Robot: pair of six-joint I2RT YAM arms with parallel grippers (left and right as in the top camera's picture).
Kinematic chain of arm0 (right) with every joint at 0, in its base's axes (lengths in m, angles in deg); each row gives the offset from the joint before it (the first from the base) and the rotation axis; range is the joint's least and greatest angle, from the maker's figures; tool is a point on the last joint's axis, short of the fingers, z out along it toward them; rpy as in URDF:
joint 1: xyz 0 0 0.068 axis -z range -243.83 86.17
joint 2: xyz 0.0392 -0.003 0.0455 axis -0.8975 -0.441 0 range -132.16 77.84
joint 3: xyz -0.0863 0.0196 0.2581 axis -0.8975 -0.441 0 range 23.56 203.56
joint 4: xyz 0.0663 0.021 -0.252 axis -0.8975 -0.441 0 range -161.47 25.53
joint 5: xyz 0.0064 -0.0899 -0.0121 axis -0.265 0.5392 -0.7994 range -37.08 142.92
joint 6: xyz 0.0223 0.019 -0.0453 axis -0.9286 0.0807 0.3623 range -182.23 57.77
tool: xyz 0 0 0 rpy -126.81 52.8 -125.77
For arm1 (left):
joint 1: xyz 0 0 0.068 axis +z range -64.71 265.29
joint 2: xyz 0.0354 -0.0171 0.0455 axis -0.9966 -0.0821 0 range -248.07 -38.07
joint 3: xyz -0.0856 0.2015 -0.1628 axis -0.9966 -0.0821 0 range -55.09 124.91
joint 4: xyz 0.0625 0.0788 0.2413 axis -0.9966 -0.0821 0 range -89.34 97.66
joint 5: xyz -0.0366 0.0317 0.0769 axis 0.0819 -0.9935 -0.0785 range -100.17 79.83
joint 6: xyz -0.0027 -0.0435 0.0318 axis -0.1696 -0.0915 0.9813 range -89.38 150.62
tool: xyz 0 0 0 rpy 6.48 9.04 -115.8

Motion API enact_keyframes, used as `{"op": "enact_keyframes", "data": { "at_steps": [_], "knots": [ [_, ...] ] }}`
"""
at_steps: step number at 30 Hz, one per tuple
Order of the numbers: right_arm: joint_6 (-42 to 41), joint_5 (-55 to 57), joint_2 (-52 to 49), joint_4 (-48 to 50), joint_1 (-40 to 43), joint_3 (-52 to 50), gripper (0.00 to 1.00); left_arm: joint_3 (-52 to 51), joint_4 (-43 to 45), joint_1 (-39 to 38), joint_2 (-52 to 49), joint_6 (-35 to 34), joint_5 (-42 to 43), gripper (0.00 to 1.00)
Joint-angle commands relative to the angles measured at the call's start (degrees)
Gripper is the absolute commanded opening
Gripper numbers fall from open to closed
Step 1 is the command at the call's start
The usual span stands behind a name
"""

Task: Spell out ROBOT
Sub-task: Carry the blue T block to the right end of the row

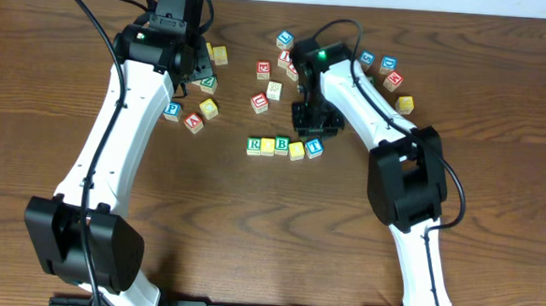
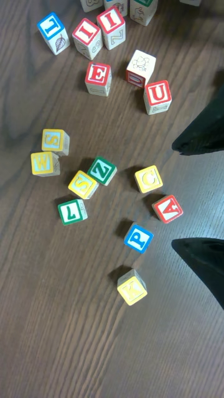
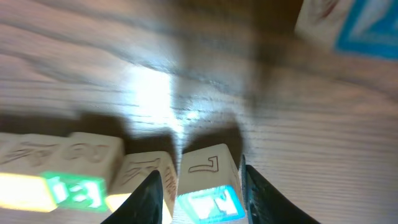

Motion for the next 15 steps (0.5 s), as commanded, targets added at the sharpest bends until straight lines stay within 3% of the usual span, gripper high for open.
{"op": "enact_keyframes", "data": {
  "at_steps": [1,4,5,7,9,15],
  "knots": [
    [2.0,3.0,6.3,-0.6,-0.3,3.1,0.37,-0.5,-0.4,0.0,-0.7,0.3,-0.5,0.42],
    [2.7,3.1,8.8,-1.2,-0.2,3.2,0.36,-0.5,-1.8,0.0,0.1,0.3,-0.3,0.29],
    [3.2,3.1,9.4,-1.7,-0.2,3.2,0.34,-0.5,-2.8,-0.1,0.5,0.3,-0.3,0.29],
    [3.9,3.0,9.7,-3.1,-0.2,3.2,0.12,-0.5,-4.6,-0.1,1.1,0.6,-0.3,0.29],
    [4.8,1.8,9.7,-4.3,-0.6,2.6,0.04,-0.5,-6.6,-0.1,1.4,0.8,-0.3,0.29],
    [5.4,1.2,9.6,-2.4,-3.3,-4.9,0.01,-0.5,-7.6,1.2,1.3,1.2,-0.3,0.23]
  ]
}}
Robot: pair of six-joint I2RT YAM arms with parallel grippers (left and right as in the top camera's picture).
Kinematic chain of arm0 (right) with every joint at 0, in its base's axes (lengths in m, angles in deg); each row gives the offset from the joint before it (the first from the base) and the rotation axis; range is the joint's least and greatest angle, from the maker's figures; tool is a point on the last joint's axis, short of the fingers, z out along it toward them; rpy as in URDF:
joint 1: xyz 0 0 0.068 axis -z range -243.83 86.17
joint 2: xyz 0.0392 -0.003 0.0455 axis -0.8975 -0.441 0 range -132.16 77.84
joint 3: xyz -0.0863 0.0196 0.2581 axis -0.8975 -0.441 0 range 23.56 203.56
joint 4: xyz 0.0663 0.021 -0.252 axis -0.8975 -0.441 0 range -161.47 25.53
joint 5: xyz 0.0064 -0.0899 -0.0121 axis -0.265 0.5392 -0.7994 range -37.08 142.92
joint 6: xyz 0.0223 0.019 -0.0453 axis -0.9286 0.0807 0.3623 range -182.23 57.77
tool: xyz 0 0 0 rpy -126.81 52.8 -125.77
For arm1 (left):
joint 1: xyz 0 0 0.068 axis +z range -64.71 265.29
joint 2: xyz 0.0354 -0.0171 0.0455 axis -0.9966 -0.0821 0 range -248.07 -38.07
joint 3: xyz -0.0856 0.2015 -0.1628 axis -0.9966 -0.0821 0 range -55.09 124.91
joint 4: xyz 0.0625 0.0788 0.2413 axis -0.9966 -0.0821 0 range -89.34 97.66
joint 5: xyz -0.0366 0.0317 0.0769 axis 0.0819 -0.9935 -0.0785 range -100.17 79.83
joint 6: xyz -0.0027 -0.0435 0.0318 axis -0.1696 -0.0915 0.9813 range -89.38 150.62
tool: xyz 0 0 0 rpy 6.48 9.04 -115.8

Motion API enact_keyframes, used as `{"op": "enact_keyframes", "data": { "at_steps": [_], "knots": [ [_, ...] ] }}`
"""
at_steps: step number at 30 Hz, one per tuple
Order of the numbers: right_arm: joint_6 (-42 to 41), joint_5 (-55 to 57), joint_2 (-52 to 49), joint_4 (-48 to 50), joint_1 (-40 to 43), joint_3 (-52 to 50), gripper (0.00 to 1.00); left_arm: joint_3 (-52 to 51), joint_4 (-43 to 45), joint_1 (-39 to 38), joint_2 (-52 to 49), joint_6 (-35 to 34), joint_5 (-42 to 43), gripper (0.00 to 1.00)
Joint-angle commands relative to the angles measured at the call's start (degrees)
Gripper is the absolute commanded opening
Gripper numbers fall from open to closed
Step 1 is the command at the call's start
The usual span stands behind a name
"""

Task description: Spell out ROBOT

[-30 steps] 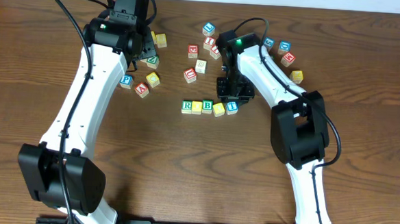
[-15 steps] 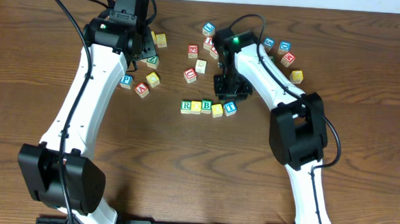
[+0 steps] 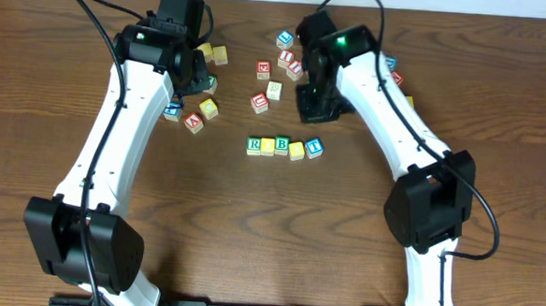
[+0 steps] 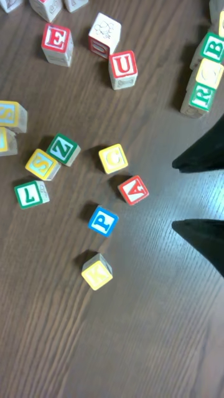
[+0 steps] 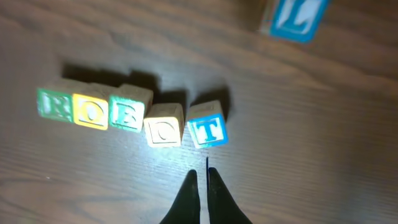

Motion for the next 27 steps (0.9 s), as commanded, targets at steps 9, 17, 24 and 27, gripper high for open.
{"op": "enact_keyframes", "data": {
  "at_steps": [9,17,24,27],
  "knots": [
    [0.7,-2.3,-0.2,5.9,-4.0,-13.1,0.01,-0.5,3.4,2.8,1.3,0.5,-0.3,0.23],
    [-0.2,-2.3,-0.2,10.4,-5.8,-17.8,0.01,-0.5,6.1,2.8,1.3,0.3,-0.3,0.23],
    [-1.9,-2.3,-0.2,14.5,-6.5,-20.1,0.01,-0.5,6.3,2.8,1.3,0.3,-0.3,0.23],
    [-3.2,-2.3,-0.2,16.3,-6.5,-20.1,0.01,-0.5,6.3,2.8,1.3,0.3,-0.3,0.23]
  ]
}}
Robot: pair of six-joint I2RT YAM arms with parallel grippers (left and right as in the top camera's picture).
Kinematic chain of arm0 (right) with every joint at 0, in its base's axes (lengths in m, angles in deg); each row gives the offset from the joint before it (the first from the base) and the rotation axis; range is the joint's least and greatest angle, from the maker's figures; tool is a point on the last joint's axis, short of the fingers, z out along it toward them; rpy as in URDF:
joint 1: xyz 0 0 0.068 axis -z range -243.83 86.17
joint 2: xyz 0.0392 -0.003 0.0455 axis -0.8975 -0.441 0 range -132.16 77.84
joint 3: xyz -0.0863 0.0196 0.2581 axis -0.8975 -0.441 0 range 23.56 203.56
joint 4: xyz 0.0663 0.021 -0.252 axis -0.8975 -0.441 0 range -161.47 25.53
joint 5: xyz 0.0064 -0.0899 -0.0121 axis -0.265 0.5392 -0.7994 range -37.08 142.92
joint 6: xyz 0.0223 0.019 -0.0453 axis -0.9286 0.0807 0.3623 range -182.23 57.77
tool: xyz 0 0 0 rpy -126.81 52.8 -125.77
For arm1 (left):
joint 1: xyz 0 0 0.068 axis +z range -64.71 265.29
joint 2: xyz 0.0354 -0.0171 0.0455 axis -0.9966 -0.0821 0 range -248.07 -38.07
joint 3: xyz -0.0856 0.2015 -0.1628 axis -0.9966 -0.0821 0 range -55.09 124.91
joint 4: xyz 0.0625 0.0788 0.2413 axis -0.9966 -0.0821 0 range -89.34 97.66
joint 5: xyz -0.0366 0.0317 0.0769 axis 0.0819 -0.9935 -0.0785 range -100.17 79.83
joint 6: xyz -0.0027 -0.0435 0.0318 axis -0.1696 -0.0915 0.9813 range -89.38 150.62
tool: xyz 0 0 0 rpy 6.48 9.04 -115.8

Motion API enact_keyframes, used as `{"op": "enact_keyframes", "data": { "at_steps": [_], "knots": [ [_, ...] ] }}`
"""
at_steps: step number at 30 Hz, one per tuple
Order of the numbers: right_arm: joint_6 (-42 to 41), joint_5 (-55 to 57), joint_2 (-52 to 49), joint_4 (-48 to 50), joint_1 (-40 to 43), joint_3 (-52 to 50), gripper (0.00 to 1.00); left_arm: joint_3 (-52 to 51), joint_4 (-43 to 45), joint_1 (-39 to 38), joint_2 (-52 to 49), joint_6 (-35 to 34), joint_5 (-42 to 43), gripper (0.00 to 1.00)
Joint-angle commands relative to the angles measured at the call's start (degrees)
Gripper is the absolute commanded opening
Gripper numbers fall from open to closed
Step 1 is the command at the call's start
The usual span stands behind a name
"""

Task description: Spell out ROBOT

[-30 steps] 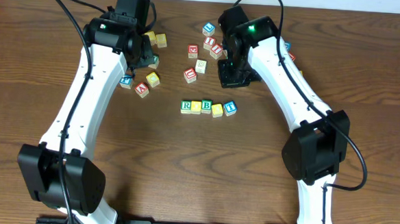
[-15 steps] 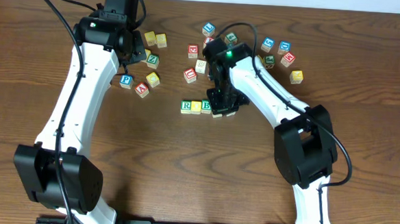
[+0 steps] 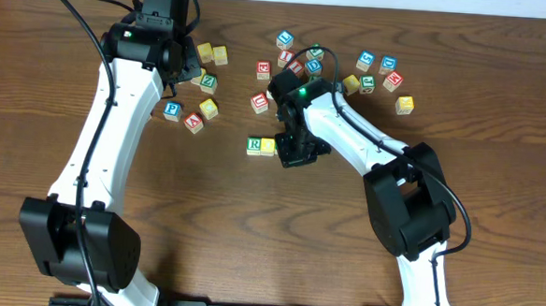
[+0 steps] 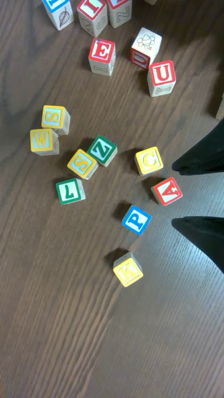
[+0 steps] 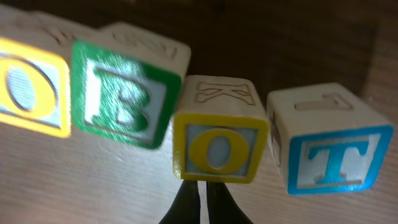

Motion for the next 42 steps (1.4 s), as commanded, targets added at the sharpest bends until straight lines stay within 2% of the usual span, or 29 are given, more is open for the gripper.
{"op": "enact_keyframes", "data": {
  "at_steps": [1,14,20,25,32,42],
  "knots": [
    [-2.1,-0.3,0.0,1.4,-0.4,-0.3,0.01,-0.5,0.0,0.2,1.3,0.3,-0.3,0.23],
    [-2.4,-1.4,0.2,4.0,-0.4,0.1,0.01,-0.5,-0.1,0.2,1.1,0.1,-0.3,0.23],
    [-1.2,-2.6,6.9,2.4,0.9,1.0,0.01,-0.5,-0.3,0.2,1.1,0.1,-0.3,0.23],
    [-5.9,3.8,11.5,0.4,5.4,1.0,0.01,-0.5,-0.3,0.1,1.0,0.1,-0.3,0.23],
    [-8.5,5.2,9.7,-1.1,11.5,-1.8,0.02,-0.5,-0.3,0.1,1.0,0.1,-0.3,0.23],
    [-8.5,0.9,7.8,1.3,12.1,-7.8,0.02,-0.5,-0.3,0.1,1.0,0.1,-0.3,0.23]
  ]
}}
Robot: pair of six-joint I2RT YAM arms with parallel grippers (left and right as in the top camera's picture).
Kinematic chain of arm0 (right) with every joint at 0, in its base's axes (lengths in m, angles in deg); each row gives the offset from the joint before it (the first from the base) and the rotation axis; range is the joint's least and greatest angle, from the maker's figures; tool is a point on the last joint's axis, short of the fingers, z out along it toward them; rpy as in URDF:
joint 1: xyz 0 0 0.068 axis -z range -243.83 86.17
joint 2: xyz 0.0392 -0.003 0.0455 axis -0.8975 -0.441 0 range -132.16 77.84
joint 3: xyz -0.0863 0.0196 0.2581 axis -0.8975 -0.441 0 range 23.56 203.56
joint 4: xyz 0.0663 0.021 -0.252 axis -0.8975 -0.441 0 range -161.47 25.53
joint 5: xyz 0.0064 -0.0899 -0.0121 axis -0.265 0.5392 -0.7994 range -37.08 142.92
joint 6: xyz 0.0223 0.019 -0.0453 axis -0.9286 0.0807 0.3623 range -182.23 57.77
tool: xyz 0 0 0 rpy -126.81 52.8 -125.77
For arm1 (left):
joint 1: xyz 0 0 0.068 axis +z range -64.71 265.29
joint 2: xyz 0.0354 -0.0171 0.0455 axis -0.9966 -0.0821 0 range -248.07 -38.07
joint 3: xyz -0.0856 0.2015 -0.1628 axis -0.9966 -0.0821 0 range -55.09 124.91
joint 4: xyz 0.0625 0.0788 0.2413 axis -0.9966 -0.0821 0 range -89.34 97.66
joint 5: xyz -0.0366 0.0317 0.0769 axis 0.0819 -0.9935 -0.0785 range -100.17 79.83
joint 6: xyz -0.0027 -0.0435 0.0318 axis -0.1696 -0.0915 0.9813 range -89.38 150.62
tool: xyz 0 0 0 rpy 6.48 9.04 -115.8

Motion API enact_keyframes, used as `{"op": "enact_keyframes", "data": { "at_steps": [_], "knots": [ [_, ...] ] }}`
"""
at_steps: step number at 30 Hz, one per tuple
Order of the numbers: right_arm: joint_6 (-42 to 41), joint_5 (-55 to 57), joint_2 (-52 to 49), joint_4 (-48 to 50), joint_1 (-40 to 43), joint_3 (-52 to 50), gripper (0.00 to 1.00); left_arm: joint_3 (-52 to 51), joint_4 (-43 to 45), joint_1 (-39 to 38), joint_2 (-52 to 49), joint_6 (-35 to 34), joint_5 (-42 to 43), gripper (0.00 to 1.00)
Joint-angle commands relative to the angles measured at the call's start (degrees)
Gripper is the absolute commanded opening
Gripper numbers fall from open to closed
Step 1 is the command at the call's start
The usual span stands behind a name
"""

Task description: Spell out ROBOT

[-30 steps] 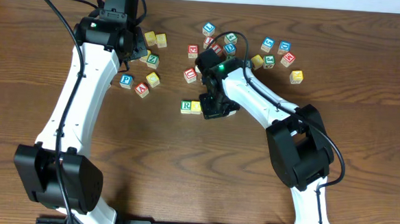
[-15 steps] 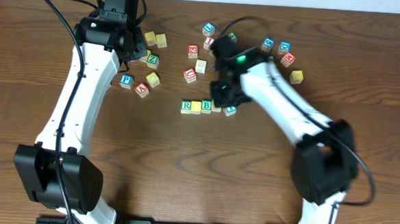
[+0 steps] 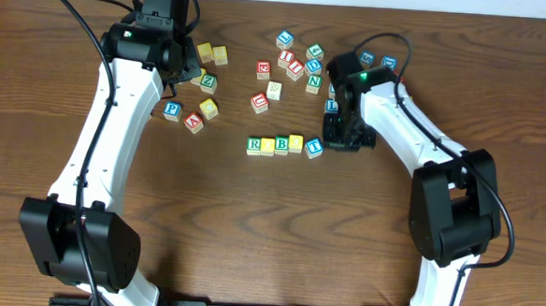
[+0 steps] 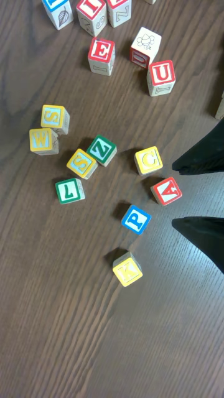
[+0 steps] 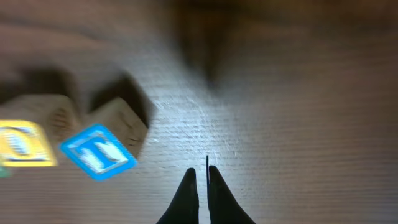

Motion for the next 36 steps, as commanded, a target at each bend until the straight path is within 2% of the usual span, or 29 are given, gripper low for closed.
{"op": "enact_keyframes", "data": {
  "at_steps": [1,10,24,36],
  "knots": [
    [-1.1,-1.9,0.1,0.4,-0.5,-1.5,0.02,-0.5,-0.2,0.1,1.0,0.2,-0.3,0.23],
    [-1.1,-2.7,0.1,4.5,-3.3,-5.5,0.06,-0.5,-0.2,0.1,1.0,0.2,-0.3,0.23],
    [-2.3,-4.1,0.0,10.3,-5.7,-5.6,0.08,-0.5,-0.3,0.1,1.0,0.2,-0.3,0.23],
    [-3.0,-3.7,0.4,8.6,-5.5,-5.1,0.01,-0.5,-0.7,0.1,1.0,0.2,-0.3,0.23]
  ]
}}
